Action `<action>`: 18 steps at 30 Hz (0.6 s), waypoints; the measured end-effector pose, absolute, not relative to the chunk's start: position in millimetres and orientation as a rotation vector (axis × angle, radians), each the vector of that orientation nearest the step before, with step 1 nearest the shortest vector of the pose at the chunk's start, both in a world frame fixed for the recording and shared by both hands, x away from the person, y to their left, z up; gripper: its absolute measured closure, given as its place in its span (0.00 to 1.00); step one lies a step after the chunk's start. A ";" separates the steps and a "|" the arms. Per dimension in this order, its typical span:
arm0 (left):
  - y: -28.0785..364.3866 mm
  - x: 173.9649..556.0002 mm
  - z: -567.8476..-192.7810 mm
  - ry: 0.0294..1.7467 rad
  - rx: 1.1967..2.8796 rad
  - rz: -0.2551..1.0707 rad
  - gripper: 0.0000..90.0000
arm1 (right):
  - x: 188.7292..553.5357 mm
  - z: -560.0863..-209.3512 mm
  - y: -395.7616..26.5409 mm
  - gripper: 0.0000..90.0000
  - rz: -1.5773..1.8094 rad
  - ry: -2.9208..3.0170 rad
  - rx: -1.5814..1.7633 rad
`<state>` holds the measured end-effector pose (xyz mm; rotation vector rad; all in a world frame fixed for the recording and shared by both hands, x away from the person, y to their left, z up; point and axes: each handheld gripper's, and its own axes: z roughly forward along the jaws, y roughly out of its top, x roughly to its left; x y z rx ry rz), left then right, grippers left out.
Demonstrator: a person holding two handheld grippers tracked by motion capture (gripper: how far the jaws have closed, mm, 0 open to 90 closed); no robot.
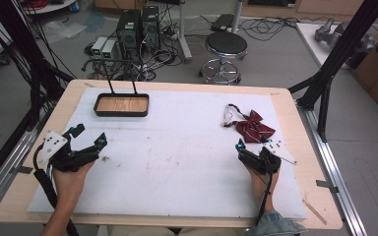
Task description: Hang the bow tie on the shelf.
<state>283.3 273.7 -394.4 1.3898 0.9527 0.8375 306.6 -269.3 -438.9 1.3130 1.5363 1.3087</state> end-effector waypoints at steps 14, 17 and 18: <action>273.5 282.5 -392.9 0.953 1.394 0.843 0.18 | 308.2 -439.2 -270.5 0.18 1.290 1.519 1.319; 273.6 281.7 -392.5 0.953 1.384 0.845 0.18 | 311.5 -437.6 -272.3 0.18 1.284 1.503 1.333; 273.8 281.6 -392.5 0.954 1.383 0.843 0.18 | 311.5 -437.6 -272.3 0.18 1.284 1.503 1.333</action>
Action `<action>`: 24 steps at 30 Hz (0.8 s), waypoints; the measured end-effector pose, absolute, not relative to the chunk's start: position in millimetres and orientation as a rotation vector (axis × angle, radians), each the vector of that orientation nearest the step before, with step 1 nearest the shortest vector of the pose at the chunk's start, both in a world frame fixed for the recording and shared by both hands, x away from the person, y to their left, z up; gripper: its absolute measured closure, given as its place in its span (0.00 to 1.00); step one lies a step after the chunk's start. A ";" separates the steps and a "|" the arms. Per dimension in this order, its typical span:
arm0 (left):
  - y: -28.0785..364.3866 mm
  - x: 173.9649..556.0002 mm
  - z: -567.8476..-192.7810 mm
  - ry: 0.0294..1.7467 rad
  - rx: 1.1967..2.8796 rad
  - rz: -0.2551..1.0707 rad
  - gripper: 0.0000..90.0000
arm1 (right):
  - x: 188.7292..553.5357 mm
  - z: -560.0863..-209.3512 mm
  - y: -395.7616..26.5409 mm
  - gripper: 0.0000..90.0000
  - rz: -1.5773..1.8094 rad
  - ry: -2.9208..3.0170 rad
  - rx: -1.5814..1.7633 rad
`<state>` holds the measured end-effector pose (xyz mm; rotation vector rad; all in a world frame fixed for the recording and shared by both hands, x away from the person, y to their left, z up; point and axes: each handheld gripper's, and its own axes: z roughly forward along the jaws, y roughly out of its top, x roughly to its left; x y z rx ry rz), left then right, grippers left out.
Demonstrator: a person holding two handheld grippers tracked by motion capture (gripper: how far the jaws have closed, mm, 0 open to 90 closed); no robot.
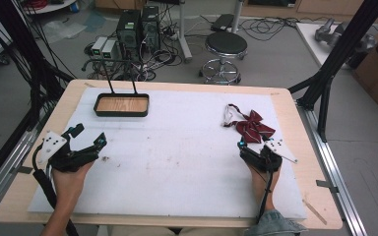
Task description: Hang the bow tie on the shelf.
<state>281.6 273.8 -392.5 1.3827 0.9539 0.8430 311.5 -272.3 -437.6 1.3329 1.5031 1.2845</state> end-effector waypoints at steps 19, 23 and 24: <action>267.4 285.1 -397.1 0.941 1.414 0.828 0.18 | 388.6 -412.8 -291.8 0.24 1.244 1.497 1.399; 267.4 285.1 -396.9 0.935 1.417 0.827 0.18 | 412.0 -416.1 -300.0 0.25 1.230 1.479 1.472; 267.4 285.2 -396.7 0.933 1.415 0.826 0.18 | 423.2 -418.9 -303.6 0.25 1.179 1.481 1.495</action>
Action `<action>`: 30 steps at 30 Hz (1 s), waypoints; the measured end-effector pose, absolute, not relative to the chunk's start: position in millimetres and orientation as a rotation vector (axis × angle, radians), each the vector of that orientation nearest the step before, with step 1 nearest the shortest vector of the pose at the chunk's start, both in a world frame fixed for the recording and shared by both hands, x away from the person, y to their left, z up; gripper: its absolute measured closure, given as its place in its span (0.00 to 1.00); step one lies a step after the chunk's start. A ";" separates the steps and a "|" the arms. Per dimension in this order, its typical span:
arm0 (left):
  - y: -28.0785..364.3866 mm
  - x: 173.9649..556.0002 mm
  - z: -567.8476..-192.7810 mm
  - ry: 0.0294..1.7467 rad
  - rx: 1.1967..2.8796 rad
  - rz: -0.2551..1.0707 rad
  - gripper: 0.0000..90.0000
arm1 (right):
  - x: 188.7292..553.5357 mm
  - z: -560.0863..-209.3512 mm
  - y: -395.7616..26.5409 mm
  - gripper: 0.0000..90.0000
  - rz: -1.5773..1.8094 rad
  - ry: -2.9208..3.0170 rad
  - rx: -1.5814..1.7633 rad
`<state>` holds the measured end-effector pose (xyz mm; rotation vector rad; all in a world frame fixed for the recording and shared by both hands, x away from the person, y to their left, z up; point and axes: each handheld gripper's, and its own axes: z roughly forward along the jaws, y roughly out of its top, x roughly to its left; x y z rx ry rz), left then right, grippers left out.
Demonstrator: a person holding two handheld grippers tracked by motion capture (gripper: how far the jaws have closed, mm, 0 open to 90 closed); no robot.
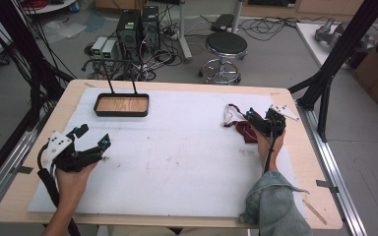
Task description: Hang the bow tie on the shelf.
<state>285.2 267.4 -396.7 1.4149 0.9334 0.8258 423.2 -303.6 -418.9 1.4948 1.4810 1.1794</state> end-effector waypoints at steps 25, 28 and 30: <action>265.4 284.7 -395.3 0.918 1.405 0.804 0.18 | 471.6 -451.1 -287.6 0.46 0.801 1.808 1.612; 266.0 284.4 -395.4 0.918 1.405 0.805 0.18 | 472.1 -450.9 -287.4 0.51 0.807 1.807 1.625; 266.2 284.2 -395.1 0.915 1.408 0.808 0.18 | 471.5 -450.2 -285.9 0.67 0.806 1.811 1.614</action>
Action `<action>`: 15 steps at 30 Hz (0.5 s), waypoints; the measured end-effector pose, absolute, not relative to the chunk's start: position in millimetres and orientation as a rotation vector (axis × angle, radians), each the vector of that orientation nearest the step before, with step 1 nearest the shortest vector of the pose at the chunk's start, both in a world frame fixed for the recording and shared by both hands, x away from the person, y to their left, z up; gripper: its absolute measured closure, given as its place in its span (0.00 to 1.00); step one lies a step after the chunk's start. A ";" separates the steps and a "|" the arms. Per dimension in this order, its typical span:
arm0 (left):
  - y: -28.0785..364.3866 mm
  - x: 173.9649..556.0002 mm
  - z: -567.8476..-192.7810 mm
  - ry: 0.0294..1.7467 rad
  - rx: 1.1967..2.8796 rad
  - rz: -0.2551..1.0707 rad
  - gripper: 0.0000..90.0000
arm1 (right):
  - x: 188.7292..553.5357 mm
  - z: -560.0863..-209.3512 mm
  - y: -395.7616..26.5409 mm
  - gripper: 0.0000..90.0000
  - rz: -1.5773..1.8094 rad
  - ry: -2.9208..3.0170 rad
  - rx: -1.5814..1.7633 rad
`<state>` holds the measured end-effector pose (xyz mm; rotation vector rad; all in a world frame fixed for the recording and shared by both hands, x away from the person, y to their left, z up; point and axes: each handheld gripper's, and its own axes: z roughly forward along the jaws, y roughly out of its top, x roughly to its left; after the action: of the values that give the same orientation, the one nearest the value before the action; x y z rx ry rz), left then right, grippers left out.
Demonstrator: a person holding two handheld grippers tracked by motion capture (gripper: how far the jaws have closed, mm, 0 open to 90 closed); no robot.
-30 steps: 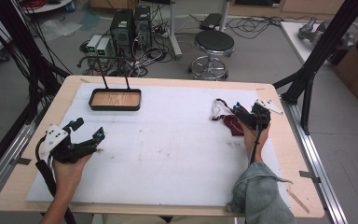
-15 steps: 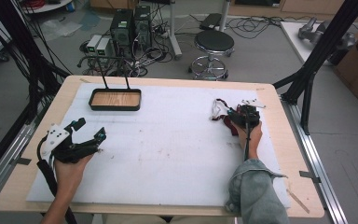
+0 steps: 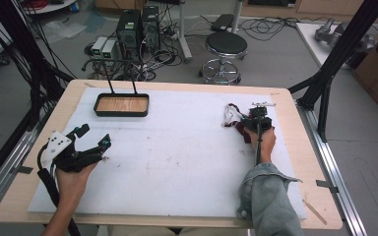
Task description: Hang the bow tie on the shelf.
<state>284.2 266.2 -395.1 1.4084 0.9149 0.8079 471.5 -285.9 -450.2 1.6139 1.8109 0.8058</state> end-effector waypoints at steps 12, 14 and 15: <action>265.5 284.9 -396.4 0.919 1.409 0.803 0.18 | 467.0 -436.3 -275.7 0.90 0.906 1.806 1.520; 265.6 284.5 -395.7 0.915 1.412 0.804 0.18 | 464.7 -429.2 -267.8 0.90 0.934 1.808 1.468; 265.7 284.1 -395.1 0.912 1.412 0.805 0.18 | 462.3 -422.7 -259.3 0.91 0.964 1.817 1.411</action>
<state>284.1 265.7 -395.1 1.4121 0.9125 0.8053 462.3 -259.3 -422.7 1.4114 1.8172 0.9638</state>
